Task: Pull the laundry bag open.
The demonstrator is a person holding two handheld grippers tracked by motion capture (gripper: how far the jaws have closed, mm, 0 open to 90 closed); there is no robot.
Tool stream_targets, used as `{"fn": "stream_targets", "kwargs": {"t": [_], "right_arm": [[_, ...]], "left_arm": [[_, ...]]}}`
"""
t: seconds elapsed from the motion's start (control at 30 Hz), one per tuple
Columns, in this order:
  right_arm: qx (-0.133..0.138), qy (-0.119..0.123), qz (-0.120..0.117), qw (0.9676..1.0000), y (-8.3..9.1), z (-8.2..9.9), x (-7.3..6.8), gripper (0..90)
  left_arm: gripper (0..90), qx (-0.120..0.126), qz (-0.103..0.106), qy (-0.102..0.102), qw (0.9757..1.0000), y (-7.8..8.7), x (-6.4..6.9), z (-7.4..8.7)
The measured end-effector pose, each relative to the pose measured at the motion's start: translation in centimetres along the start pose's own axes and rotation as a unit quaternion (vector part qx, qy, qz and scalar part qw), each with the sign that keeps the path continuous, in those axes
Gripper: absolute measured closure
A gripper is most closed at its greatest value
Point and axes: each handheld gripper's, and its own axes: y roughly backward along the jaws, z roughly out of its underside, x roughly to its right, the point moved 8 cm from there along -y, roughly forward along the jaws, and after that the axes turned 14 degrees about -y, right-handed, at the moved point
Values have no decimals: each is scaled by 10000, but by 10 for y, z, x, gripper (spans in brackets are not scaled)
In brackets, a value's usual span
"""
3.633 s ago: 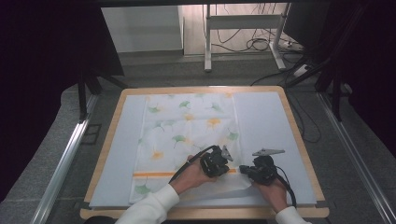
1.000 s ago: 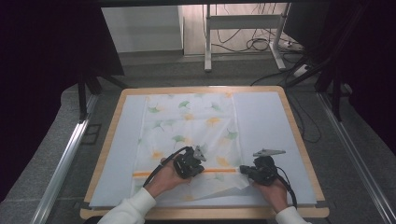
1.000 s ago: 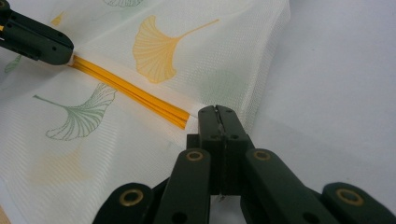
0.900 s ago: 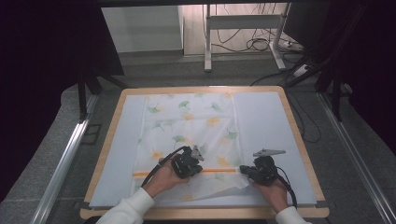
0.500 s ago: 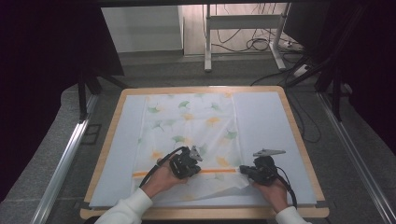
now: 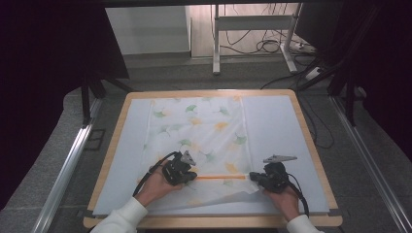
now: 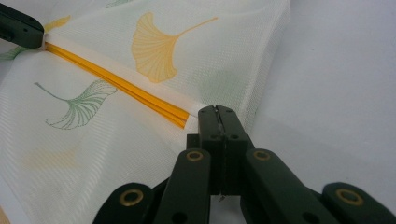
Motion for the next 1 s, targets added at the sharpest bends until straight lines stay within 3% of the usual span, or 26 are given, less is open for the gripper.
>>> {"fn": "stream_targets", "kwargs": {"t": [1.0], "right_arm": [[6,5,1,10000,0,0,0,900]], "left_arm": [[900,-52,-200,183,9996,24,-8,41]]}}
